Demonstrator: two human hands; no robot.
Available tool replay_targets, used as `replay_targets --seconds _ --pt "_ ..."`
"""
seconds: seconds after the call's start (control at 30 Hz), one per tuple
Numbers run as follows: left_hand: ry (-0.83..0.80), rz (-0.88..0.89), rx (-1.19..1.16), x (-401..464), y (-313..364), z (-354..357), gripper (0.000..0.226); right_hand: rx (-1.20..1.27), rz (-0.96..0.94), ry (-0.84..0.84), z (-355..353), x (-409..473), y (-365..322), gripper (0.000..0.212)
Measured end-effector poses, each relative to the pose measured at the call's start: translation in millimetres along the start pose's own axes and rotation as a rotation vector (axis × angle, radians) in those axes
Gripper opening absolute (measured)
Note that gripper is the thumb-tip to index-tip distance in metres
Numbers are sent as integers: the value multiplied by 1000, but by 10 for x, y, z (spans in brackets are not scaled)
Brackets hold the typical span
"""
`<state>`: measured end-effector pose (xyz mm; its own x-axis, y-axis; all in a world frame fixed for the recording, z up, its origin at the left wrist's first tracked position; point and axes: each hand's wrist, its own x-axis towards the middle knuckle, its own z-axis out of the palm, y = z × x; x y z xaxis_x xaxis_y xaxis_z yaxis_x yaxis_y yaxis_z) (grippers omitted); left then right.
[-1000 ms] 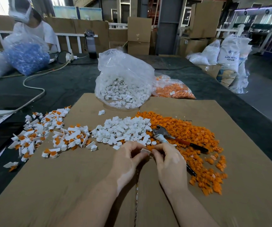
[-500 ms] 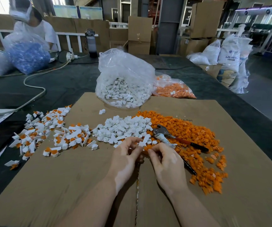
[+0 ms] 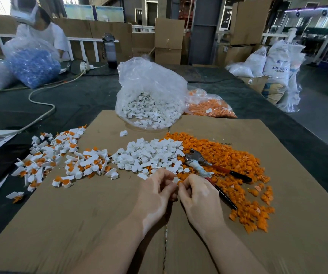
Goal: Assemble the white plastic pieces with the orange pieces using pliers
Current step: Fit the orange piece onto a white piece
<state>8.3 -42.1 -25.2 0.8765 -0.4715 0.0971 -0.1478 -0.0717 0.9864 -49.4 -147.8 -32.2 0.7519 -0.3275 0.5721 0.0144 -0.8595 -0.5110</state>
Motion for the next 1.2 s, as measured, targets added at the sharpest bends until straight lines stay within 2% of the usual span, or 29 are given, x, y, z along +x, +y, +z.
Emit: replay_targets --seconds 0.1,0.27,0.5,1.2 --pt "28 -32 -62 20 -4 -12 13 24 -15 -16 -8 -1 -1 21" --pt "60 -60 -184 35 -2 -47 19 187 68 -8 -50 -2 5 9" --pt "20 -45 -232 32 -13 -57 22 184 -27 -26 -75 17 -16 27" --pt "26 -86 -261 32 4 -43 14 197 -20 -49 -83 26 -28 19"
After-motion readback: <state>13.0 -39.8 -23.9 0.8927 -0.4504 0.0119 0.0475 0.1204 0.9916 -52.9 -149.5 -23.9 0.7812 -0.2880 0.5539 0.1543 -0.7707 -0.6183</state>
